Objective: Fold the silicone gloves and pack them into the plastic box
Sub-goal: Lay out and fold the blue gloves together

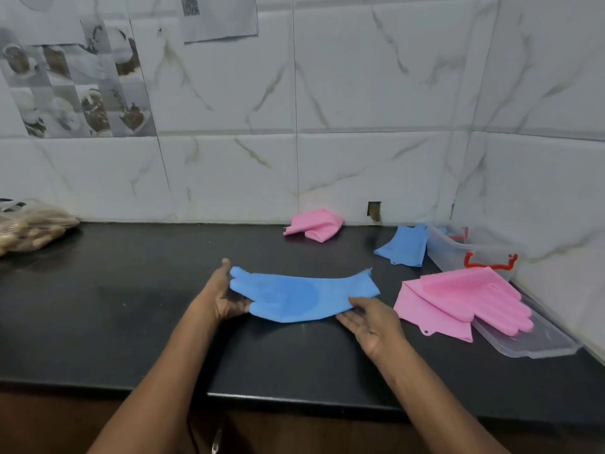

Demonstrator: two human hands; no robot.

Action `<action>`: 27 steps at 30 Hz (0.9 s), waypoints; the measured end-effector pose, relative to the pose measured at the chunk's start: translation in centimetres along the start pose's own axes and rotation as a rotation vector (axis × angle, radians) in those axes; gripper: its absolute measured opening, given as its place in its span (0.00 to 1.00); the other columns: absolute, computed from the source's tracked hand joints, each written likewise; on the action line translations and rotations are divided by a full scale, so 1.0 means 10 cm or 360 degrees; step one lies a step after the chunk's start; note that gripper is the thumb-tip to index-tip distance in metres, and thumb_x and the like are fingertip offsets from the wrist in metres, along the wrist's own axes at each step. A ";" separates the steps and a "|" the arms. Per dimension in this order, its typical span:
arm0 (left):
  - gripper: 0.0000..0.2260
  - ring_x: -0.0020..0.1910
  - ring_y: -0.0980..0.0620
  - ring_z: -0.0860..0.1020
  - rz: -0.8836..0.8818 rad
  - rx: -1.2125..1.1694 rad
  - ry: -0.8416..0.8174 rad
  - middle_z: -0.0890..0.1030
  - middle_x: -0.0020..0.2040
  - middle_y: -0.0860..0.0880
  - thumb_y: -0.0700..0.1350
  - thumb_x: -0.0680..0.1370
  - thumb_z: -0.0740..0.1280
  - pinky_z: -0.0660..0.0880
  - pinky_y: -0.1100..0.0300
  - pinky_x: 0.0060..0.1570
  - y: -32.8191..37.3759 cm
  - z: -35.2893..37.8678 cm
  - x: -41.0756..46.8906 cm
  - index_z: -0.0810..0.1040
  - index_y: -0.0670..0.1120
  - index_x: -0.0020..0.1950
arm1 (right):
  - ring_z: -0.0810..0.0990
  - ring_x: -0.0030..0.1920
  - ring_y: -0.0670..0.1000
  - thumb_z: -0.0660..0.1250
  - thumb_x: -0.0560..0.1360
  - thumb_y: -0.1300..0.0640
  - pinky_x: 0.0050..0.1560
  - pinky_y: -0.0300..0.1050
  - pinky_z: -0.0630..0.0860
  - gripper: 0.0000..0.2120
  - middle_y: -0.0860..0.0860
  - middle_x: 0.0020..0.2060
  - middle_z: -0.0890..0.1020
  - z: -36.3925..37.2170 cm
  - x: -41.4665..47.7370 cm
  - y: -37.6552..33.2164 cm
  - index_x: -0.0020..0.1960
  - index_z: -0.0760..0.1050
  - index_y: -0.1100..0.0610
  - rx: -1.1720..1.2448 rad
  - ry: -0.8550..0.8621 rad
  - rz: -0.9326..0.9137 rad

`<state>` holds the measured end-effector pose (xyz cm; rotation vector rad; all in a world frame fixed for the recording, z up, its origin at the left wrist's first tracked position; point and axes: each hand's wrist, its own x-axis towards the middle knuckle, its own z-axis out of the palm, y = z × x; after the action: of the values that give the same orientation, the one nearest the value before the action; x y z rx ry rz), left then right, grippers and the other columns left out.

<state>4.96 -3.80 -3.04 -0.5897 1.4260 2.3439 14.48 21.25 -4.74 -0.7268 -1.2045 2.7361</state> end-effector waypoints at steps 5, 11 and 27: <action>0.20 0.51 0.40 0.83 0.0298 0.0630 -0.0011 0.82 0.56 0.37 0.38 0.74 0.72 0.82 0.47 0.44 0.05 -0.11 0.09 0.74 0.34 0.64 | 0.84 0.50 0.62 0.72 0.73 0.58 0.49 0.59 0.82 0.15 0.62 0.51 0.82 -0.17 0.11 -0.32 0.55 0.74 0.63 -0.0361 0.0113 -0.0146; 0.10 0.44 0.45 0.82 0.0697 0.0546 0.0298 0.82 0.45 0.44 0.46 0.76 0.71 0.80 0.55 0.34 -0.14 -0.11 0.12 0.77 0.40 0.48 | 0.84 0.30 0.58 0.69 0.73 0.66 0.27 0.45 0.79 0.07 0.62 0.44 0.81 -0.13 0.18 -0.43 0.49 0.74 0.67 -0.1572 0.0335 -0.0486; 0.09 0.46 0.46 0.80 0.1335 0.1891 0.0804 0.85 0.45 0.47 0.49 0.75 0.69 0.78 0.53 0.44 -0.29 -0.16 -0.01 0.85 0.44 0.48 | 0.75 0.39 0.51 0.60 0.79 0.60 0.36 0.43 0.66 0.05 0.50 0.42 0.77 -0.27 -0.10 -0.17 0.54 0.70 0.54 -0.3438 0.0565 -0.1063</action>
<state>6.72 -3.99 -5.86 -0.2062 3.3120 1.2193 16.37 23.98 -4.68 -0.4343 -2.9049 -0.0314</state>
